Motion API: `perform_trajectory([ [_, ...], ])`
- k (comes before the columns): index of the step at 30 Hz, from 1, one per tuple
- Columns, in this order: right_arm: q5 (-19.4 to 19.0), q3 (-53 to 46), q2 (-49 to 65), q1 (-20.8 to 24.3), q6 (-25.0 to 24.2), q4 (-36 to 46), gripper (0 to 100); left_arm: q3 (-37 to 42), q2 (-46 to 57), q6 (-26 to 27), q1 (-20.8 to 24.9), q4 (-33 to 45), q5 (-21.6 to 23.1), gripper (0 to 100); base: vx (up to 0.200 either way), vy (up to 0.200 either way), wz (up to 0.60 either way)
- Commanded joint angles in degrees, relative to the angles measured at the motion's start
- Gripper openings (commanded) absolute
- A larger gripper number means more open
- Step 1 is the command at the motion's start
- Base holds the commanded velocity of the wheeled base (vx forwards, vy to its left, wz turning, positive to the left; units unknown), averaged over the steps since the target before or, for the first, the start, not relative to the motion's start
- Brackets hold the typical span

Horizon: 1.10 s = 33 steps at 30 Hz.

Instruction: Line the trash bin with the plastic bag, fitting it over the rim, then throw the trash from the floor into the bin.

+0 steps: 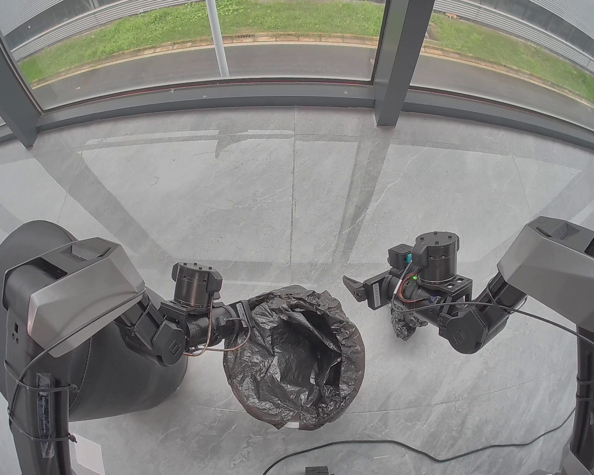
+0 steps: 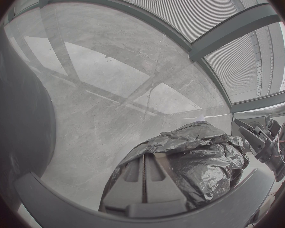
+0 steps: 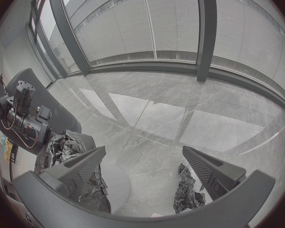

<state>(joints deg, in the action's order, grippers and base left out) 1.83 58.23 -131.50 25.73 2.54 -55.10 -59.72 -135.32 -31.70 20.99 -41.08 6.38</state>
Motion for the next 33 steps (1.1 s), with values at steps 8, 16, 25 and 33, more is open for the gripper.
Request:
perform_trajectory([
  [8,0.0,0.0,0.4,0.0,0.0,-0.1,100,-1.5,0.0,-4.1,-0.2,4.3,12.1,0,0.0,0.0,0.0],
  [16,0.0,0.1,0.5,0.0,-0.1,-0.2,100,0.4,5.6,-7.9,-0.2,5.2,11.8,0,0.0,0.0,0.0],
  [25,0.0,-0.5,0.7,0.1,-0.2,-0.4,100,5.6,13.0,-9.4,0.8,5.3,12.0,0,0.0,0.0,0.0],
  [33,0.0,-0.5,0.6,0.6,-0.2,-0.5,100,4.9,16.8,-10.9,5.6,5.3,12.0,0,0.0,0.0,0.0],
])
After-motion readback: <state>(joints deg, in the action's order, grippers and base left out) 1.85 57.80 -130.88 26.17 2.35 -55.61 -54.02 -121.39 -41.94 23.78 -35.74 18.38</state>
